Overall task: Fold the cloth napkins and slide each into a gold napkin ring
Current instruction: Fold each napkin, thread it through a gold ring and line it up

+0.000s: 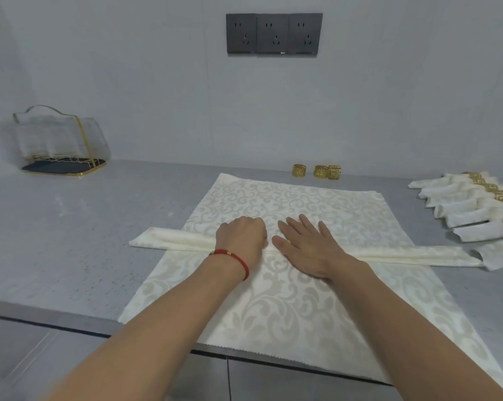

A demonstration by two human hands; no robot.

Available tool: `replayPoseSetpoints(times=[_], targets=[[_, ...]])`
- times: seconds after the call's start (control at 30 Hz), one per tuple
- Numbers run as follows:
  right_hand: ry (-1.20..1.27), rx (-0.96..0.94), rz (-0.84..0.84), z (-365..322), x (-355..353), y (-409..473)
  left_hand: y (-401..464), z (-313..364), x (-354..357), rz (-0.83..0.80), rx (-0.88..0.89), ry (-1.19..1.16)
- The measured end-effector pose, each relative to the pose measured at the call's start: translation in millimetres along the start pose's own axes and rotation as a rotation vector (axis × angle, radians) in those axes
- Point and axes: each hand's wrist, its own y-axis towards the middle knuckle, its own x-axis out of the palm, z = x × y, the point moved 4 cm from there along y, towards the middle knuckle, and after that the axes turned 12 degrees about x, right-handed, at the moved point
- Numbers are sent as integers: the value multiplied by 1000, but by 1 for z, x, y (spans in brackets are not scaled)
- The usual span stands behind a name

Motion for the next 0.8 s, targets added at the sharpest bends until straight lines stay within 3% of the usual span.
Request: replayPoseSetpoints(times=[0.1,0.23,0.4,0.47,0.6,0.7,0.8], targets=[[-13,-6,7,1,1,2,13,-8,2,-129,-29,-72],[-29,1,19,2,3,4,18,2,-8,-427,41,87],[-14,-6,51,2,5,5,29,26,-16,-486,134,290],[-14,-22,60,1,6,6,31,28,-22,-611,107,164],[-11,-10,39,3,4,5,32,21,-41,-805,33,-376],[26,-11,-20,1,2,7,29,12,-40,-780,151,-476],[121,-53,-86,4,-11,8,31,5,-33,-634,260,-609]])
